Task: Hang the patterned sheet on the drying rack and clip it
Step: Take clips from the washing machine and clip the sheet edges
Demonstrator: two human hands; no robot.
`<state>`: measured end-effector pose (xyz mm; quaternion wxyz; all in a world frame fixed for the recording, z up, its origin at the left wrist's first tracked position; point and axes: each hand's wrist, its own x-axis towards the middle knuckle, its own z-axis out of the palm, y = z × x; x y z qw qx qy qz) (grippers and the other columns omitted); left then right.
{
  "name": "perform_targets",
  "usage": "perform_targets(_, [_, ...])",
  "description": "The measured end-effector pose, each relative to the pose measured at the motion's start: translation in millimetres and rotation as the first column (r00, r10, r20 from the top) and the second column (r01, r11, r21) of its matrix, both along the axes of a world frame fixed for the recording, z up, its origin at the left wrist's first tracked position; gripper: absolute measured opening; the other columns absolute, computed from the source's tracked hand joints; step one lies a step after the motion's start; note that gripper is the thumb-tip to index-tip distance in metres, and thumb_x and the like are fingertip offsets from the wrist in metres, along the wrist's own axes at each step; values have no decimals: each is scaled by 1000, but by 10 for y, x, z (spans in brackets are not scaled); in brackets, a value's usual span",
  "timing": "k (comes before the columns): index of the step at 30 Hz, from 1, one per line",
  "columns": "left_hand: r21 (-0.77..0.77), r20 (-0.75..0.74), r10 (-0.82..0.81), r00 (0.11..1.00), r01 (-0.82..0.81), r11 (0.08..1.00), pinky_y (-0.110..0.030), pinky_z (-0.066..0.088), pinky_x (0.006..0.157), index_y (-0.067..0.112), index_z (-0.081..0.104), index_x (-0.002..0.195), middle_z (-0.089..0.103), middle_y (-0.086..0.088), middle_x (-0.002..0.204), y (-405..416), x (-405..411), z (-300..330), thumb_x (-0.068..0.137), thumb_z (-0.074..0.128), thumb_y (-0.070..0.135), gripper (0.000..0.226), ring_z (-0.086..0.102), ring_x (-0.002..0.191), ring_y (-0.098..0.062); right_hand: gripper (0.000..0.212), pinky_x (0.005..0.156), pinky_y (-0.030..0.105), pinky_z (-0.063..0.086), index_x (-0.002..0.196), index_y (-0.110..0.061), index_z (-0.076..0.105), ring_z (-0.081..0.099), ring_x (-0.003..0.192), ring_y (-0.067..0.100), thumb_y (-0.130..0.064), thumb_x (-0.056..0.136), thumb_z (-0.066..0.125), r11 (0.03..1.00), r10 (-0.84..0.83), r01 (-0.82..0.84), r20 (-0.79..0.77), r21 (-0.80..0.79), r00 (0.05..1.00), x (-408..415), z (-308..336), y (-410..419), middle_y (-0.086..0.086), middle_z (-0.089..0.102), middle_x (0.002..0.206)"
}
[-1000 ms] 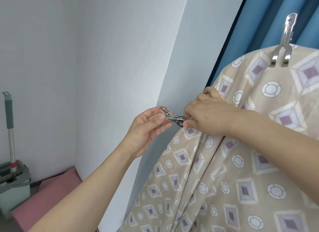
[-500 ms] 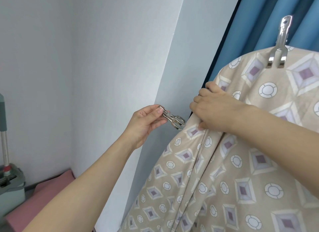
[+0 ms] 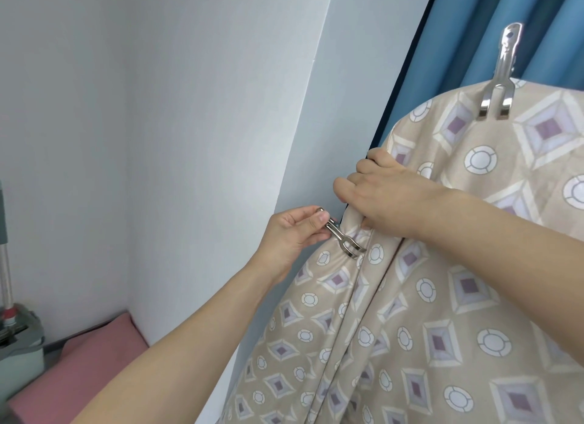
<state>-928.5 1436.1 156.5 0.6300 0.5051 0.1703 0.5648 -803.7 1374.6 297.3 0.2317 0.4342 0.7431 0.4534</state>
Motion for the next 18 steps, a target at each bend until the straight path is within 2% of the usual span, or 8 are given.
perform_targets(3, [5,-11,-69,998,69,998,-33,54,91,-3,64,110,71,-18,103,9,-27,3,81,70,19,37,68,92,-23,27,105,36,20,98,-18,28,44,98,22,-14,85,51,1000,-3,3,-8,-3,1000,24,-5,11,-3,51,90])
perform_targets(5, [4,-15,-106,994,106,994,-32,55,90,-2,62,111,71,-15,101,31,-54,7,84,68,13,31,67,94,-24,24,105,36,20,102,-18,33,42,95,21,-13,85,51,1000,-5,5,-15,3,1000,25,-11,19,-3,50,89])
perform_targets(9, [1,-27,-144,989,144,990,-27,55,82,3,62,107,71,-12,99,66,-84,37,89,64,8,19,68,89,-21,23,107,36,22,98,-19,30,33,86,21,-9,83,46,1000,-3,3,-13,11,1000,-6,-18,28,-4,44,85])
perform_targets(13, [-1,-53,-169,984,170,986,-28,55,78,6,60,107,71,-11,99,78,-128,54,88,66,9,20,68,86,-20,26,108,37,21,111,-18,39,44,97,21,-16,87,49,1000,-19,19,-10,4,1000,-33,-12,16,-5,50,91])
perform_targets(18, [5,-72,-178,981,179,984,-31,56,81,6,58,113,70,-6,89,96,-123,68,82,73,6,35,68,79,-20,28,109,37,20,116,-18,41,46,105,21,-26,90,51,1000,-22,22,-13,7,1000,-28,-9,-10,-4,57,102])
